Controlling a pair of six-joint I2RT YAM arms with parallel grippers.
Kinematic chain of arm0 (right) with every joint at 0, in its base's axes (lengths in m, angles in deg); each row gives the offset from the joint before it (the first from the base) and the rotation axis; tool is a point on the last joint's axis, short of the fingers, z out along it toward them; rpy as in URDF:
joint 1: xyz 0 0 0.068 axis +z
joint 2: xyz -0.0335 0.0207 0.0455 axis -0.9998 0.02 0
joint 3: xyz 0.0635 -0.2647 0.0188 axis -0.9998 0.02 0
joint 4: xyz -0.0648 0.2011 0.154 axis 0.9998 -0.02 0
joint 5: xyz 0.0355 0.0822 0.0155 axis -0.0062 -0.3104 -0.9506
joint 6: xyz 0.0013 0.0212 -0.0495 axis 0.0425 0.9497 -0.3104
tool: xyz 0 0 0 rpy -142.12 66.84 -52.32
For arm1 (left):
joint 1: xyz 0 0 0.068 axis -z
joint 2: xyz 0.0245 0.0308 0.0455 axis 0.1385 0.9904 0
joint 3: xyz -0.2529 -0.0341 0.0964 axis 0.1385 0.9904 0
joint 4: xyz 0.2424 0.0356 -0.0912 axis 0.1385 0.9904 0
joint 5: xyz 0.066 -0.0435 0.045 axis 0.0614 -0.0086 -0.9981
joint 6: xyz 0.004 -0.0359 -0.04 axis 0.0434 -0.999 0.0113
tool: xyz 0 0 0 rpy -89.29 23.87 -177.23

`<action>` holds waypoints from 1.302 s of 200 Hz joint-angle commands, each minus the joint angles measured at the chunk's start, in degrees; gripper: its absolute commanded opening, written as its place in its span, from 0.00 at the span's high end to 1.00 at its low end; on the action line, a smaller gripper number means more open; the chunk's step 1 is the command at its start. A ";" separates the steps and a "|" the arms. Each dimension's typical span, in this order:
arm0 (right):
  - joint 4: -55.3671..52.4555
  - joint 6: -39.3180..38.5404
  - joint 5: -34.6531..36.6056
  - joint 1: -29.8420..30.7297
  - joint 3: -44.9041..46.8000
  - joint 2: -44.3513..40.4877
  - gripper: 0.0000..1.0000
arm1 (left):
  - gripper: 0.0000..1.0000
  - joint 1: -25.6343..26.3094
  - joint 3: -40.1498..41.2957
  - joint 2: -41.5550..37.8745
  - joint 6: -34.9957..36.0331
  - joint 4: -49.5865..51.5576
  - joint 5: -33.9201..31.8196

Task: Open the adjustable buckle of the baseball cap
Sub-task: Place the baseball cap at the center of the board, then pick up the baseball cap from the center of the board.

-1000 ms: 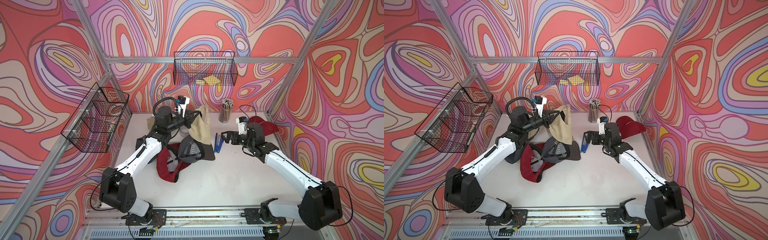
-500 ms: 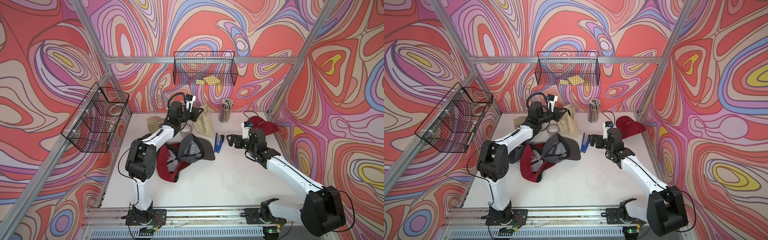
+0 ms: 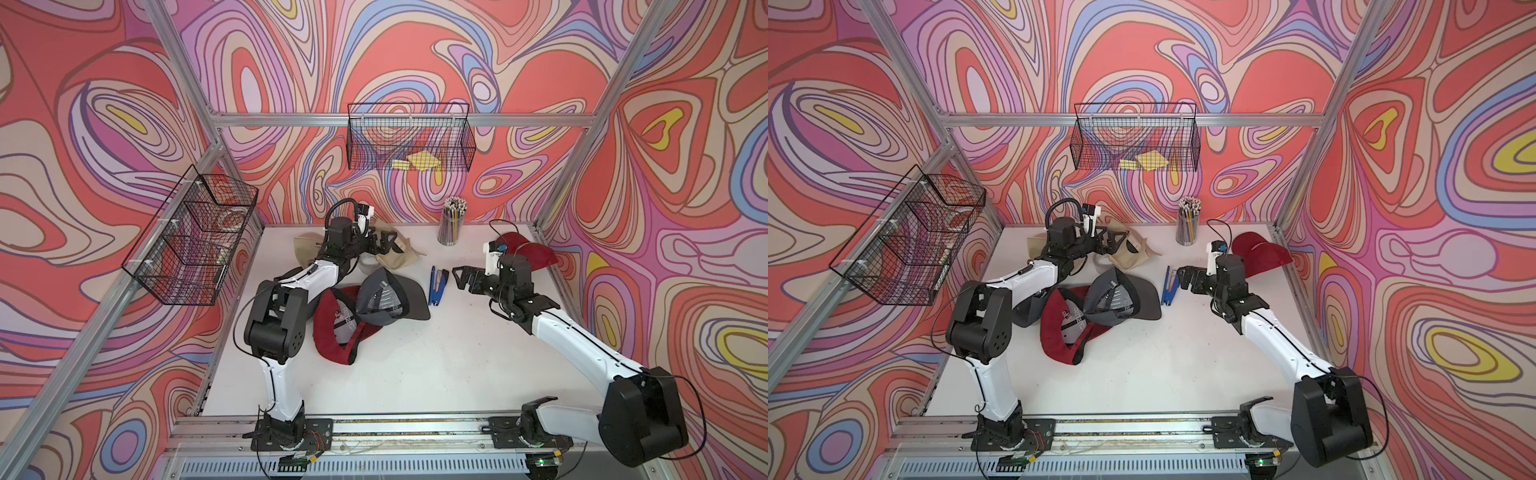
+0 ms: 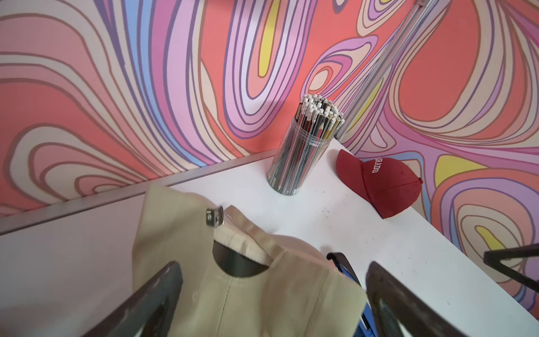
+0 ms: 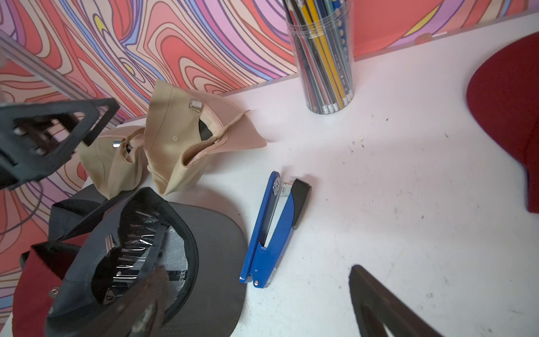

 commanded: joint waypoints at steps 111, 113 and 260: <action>-6.57 7.33 6.28 -22.59 -15.24 18.31 0.02 | 0.01 10.71 12.01 -24.87 4.18 24.41 -20.25; -6.54 7.55 6.27 -22.94 -15.24 18.49 0.02 | 0.01 10.77 12.06 -24.90 4.29 24.58 -20.21; 15.30 13.38 -6.78 -32.52 -14.93 34.74 0.02 | 0.01 11.44 18.30 -26.82 4.82 19.55 -10.82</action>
